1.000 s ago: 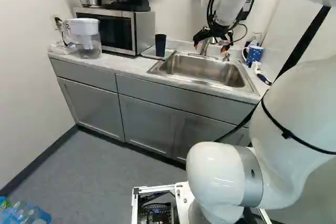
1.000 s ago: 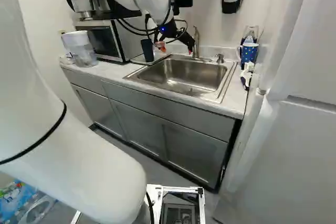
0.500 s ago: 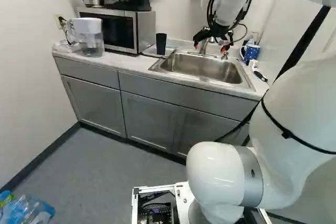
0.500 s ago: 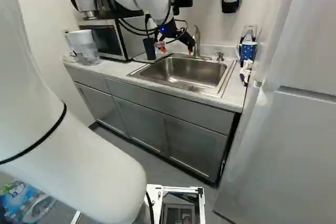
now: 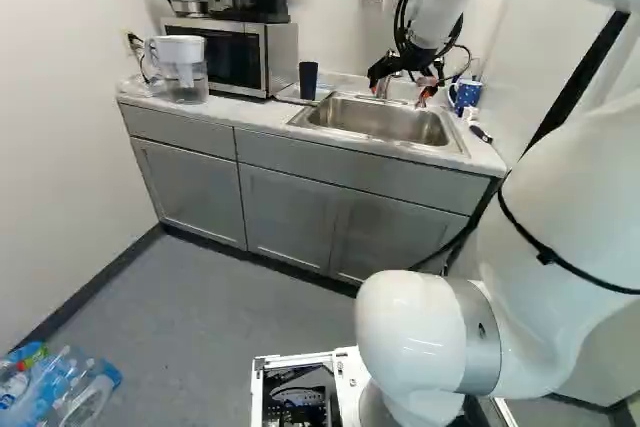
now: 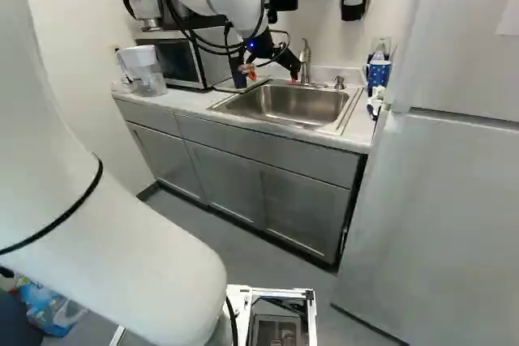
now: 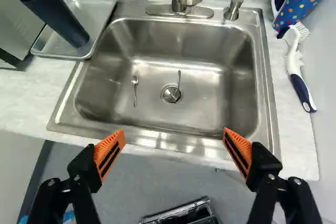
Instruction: Rinse the cup and place it in the tray
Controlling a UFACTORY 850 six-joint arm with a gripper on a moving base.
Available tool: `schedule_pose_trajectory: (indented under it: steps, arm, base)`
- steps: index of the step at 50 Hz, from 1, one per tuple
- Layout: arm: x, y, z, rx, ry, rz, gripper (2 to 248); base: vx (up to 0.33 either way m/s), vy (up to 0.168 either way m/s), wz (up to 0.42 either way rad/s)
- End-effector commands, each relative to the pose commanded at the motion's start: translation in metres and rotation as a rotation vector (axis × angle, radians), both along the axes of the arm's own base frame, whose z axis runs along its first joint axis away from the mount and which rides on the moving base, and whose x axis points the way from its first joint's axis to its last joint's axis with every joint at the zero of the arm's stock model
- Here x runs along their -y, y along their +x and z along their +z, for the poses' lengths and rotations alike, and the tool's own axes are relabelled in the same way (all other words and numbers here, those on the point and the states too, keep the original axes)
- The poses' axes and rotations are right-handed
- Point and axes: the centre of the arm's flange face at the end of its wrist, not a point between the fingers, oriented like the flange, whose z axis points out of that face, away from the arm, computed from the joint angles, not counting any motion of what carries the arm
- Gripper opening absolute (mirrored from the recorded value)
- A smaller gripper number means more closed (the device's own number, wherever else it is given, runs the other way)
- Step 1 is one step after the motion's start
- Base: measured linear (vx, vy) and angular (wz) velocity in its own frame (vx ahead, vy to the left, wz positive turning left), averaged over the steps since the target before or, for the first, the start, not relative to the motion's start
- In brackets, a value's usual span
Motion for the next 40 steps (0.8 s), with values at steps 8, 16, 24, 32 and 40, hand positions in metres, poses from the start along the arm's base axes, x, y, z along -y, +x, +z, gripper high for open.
schedule_pose_trajectory:
  steps: [8,16,24,32,40]
  arm:
    - [0.0,0.0,0.0,0.0,0.0,0.0,247]
    - [0.0,0.0,0.0,0.0,0.0,0.0,247]
    - [0.0,0.0,0.0,0.0,0.0,0.0,247]
    - [0.0,0.0,0.0,0.0,0.0,0.0,247]
    - [0.0,0.0,0.0,0.0,0.0,0.0,247]
  base:
    - [-0.169,0.043,-0.005]
    - [-0.171,0.042,-0.006]
    - [-0.17,0.042,-0.004]
    - [-0.172,0.038,-0.004]
    - [-0.136,0.034,0.0]
